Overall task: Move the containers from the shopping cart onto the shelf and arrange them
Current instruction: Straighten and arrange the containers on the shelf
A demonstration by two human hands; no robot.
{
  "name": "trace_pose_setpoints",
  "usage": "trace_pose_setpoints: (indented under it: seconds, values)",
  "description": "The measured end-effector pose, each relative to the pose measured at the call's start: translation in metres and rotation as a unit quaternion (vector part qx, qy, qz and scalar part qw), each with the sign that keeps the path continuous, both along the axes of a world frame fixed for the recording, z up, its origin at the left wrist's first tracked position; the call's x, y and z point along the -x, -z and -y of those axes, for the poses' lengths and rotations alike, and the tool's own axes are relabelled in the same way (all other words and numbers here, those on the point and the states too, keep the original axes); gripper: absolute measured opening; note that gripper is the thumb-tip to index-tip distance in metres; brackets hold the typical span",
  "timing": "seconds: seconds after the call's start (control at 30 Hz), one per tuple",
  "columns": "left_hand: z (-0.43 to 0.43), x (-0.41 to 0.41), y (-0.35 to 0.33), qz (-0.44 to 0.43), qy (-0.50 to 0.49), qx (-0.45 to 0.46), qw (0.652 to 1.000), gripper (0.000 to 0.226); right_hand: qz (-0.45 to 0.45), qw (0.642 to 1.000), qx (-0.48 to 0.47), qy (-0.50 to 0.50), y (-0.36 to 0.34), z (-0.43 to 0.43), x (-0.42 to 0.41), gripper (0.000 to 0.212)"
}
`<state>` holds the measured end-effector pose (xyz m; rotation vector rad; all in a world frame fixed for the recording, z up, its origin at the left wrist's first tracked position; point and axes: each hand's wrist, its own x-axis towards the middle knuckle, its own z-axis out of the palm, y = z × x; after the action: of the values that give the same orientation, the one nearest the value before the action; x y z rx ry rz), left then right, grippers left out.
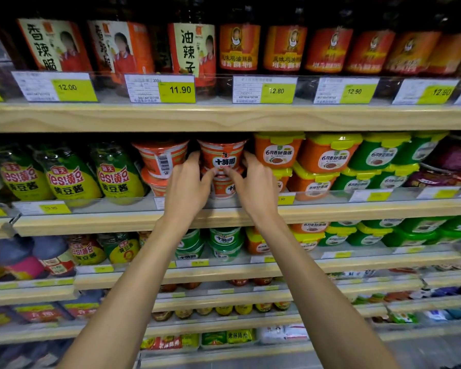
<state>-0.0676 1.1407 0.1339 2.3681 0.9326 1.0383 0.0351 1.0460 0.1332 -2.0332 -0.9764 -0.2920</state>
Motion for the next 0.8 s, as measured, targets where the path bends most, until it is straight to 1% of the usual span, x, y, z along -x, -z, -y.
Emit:
trace_pose_setpoints:
  seconds: [0.23, 0.33, 0.43, 0.5, 0.63, 0.73, 0.8]
  values:
    - [-0.004, -0.006, 0.000, -0.012, -0.014, -0.011, 1.000, 0.036, 0.010, 1.000, 0.025, 0.009, -0.003, -0.002, -0.001, 0.042]
    - [-0.003, 0.001, 0.005, 0.009, -0.004, -0.020, 1.000, 0.031, 0.032, 0.999, 0.023, 0.015, -0.003, 0.008, 0.002, 0.036]
    - [0.003, 0.014, 0.012, 0.029, -0.009, -0.035, 0.999, 0.034, 0.049, 0.998, 0.022, 0.034, -0.003, 0.020, 0.005, 0.034]
    - [0.007, 0.020, 0.015, 0.031, -0.006, -0.035, 0.999, 0.036, 0.043, 0.998, 0.029, 0.032, 0.000, 0.024, 0.006, 0.035]
    - [0.015, 0.022, 0.021, 0.017, 0.011, 0.001, 1.000, 0.044, 0.010, 0.999, 0.045, 0.017, 0.011, 0.020, 0.004, 0.036]
    - [0.013, 0.016, 0.028, 0.013, 0.032, 0.015, 0.999, 0.052, -0.008, 0.999, 0.032, -0.008, 0.019, 0.015, 0.003, 0.037]
    - [0.009, 0.011, 0.030, 0.011, 0.041, 0.017, 0.999, 0.053, -0.016, 0.999, 0.023, -0.029, 0.023, 0.010, 0.002, 0.041]
